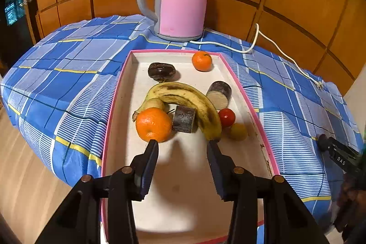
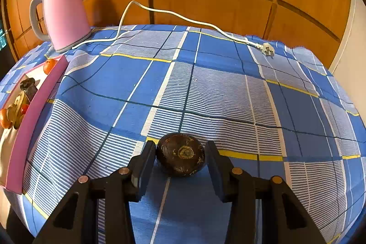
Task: Organize fruits
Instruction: 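Lift the dark round fruit off the cloth with the right tool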
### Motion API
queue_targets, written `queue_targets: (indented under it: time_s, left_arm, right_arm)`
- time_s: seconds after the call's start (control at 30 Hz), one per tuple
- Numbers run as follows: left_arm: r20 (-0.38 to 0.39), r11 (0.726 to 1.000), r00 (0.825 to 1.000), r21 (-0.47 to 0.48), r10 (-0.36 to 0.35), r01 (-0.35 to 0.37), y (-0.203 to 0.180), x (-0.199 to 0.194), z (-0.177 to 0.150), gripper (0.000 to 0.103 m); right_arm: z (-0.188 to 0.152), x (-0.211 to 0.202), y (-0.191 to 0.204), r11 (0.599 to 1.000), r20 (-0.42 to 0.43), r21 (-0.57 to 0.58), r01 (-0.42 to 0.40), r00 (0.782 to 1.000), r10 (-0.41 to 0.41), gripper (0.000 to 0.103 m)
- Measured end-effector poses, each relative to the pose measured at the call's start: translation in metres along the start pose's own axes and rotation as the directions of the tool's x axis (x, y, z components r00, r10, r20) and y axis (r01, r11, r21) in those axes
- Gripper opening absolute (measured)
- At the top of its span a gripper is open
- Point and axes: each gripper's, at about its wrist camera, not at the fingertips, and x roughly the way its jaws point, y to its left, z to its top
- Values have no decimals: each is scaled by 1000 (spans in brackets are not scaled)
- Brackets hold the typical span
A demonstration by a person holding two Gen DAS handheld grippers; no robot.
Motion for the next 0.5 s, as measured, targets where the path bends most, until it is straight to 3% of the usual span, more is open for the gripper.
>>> queue_targets:
  time_s: [0.27, 0.4, 0.5]
  left_arm:
    - [0, 999, 1000, 22, -23, 23, -8, -2, -2, 46]
    - [-8, 999, 999, 25, -33, 33, -11, -1, -2, 46]
    - [-9, 999, 999, 33, -38, 38, -13, -3, -3, 46]
  right_arm:
    - [-3, -13, -18, 996, -5, 73, -49, 999, 49, 50]
    - [-3, -19, -16, 998, -5, 41, -50, 999, 50, 58]
    - [3, -15, -10, 999, -14, 11, -46, 999, 46, 58]
